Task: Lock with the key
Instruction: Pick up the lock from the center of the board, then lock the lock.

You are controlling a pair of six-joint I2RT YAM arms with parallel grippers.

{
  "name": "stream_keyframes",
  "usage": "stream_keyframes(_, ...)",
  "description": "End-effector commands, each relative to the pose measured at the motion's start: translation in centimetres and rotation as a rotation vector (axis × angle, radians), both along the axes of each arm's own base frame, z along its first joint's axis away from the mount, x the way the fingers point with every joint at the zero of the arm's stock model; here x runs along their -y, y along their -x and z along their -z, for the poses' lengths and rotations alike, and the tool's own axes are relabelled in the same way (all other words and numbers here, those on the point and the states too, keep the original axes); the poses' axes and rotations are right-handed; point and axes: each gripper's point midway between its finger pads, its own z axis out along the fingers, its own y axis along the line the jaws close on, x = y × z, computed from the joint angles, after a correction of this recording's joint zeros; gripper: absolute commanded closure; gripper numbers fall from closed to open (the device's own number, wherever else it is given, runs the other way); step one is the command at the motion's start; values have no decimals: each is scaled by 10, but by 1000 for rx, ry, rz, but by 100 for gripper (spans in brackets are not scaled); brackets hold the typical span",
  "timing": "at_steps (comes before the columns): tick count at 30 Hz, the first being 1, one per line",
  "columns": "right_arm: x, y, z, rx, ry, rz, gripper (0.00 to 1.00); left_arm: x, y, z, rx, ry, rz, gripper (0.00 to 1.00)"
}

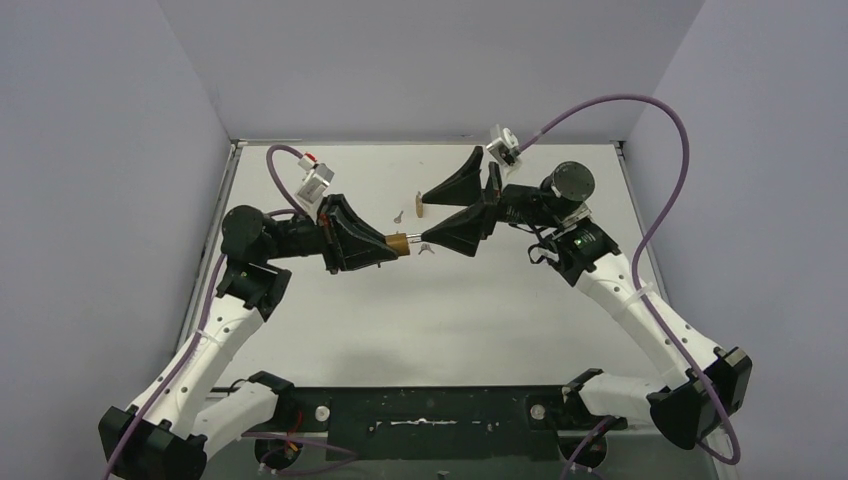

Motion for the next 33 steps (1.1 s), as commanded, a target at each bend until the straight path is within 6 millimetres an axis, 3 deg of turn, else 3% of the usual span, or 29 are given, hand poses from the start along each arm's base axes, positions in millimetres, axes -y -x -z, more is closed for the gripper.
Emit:
stream_keyframes(1,10,19,-38,170,-65,-10,23,-4,8,-14,54,-6,13,100)
stream_keyframes(12,3,24,-13,126,36,-41,43,-7,-3,-26,80,26,-33,100)
stream_keyframes(19,-3,28,-9,125,54,-54,50,-8,-4,-27,84,27,-36,100)
stream_keyframes(26,-7,31,-10,130,55,-69,80,-8,-5,-24,80,23,-31,100)
stream_keyframes(28,-9,31,-10,128,56,-72,98,-8,-5,-23,77,20,-28,100)
stream_keyframes(32,-10,30,-13,100,44,-61,100,-7,-6,-22,68,18,-24,100)
stream_keyframes(33,-11,29,-14,82,35,-59,100,-7,-6,-22,65,19,-23,91)
